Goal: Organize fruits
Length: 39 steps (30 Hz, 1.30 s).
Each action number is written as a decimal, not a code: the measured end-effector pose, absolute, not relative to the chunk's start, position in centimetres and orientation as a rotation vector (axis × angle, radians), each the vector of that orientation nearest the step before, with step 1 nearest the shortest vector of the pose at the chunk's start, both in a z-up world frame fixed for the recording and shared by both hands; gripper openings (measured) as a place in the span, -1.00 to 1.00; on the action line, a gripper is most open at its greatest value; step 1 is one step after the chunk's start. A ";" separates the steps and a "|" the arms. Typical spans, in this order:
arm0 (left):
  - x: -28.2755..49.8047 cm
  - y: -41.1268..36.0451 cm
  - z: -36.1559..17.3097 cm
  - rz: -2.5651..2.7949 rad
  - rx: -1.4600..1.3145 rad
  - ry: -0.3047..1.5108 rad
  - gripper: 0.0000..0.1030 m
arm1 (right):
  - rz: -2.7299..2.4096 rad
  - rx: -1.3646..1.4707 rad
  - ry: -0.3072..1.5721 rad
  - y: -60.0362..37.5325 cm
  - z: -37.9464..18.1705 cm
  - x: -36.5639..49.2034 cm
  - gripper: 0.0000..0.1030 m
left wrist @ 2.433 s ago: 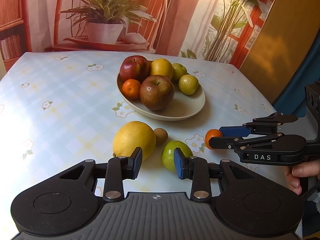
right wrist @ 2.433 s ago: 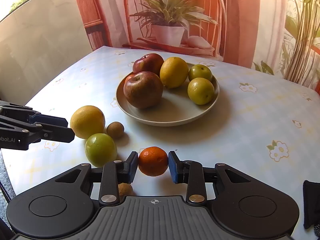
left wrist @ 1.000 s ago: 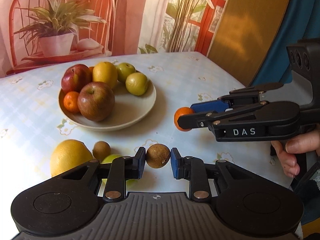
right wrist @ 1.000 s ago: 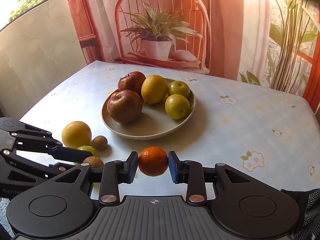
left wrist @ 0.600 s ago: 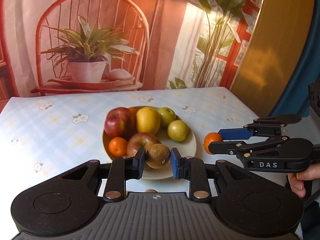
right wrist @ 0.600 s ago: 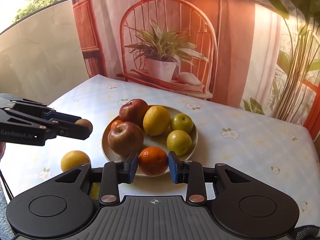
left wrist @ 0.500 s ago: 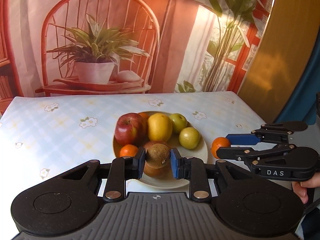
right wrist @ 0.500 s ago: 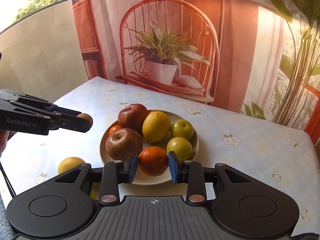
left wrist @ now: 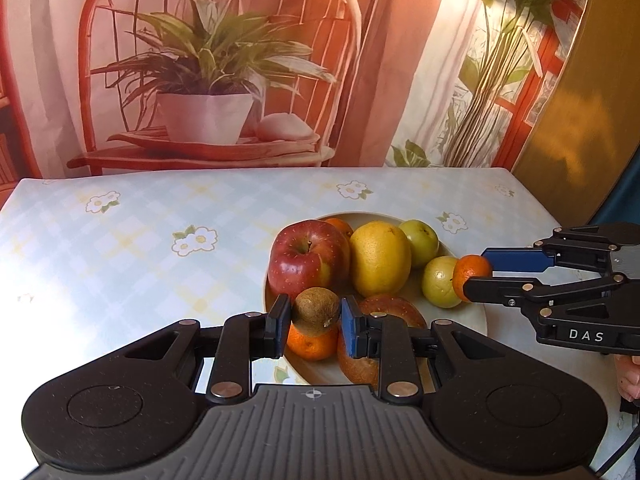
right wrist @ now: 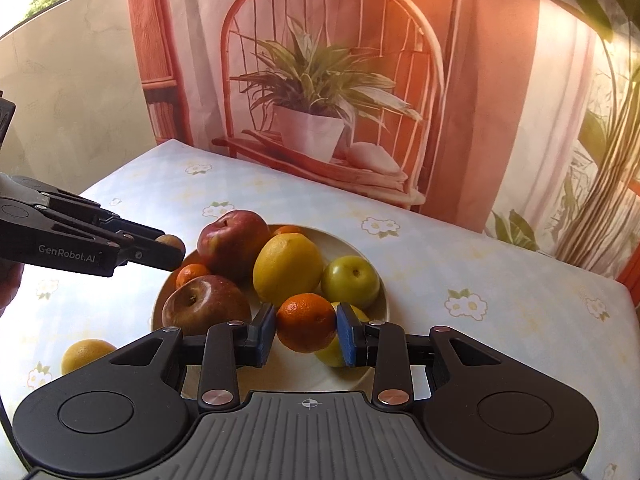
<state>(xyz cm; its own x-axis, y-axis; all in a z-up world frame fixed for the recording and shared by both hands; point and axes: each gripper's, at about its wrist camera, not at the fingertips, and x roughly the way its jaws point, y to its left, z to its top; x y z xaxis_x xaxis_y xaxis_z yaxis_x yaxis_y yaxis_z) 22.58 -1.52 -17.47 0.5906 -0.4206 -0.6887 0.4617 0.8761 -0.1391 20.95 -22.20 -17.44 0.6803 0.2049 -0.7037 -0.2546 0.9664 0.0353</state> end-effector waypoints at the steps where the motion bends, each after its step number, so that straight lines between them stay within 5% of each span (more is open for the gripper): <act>1: 22.8 -1.5 -17.5 -0.516 0.052 0.788 -0.45 | 0.262 -0.067 0.784 -22.1 -17.7 21.3 -0.41; 39: 24.0 -1.9 -18.7 -0.514 0.053 0.791 -0.32 | 0.218 -0.114 0.808 -20.7 -19.0 23.7 -0.32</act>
<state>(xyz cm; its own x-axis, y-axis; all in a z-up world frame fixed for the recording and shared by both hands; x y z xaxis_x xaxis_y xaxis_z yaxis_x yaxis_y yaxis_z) 23.98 -1.90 -18.67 0.5870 -0.4211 -0.6914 0.4602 0.8762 -0.1430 23.66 -20.73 -18.97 0.6698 0.1496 -0.7273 -0.2363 0.9715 -0.0178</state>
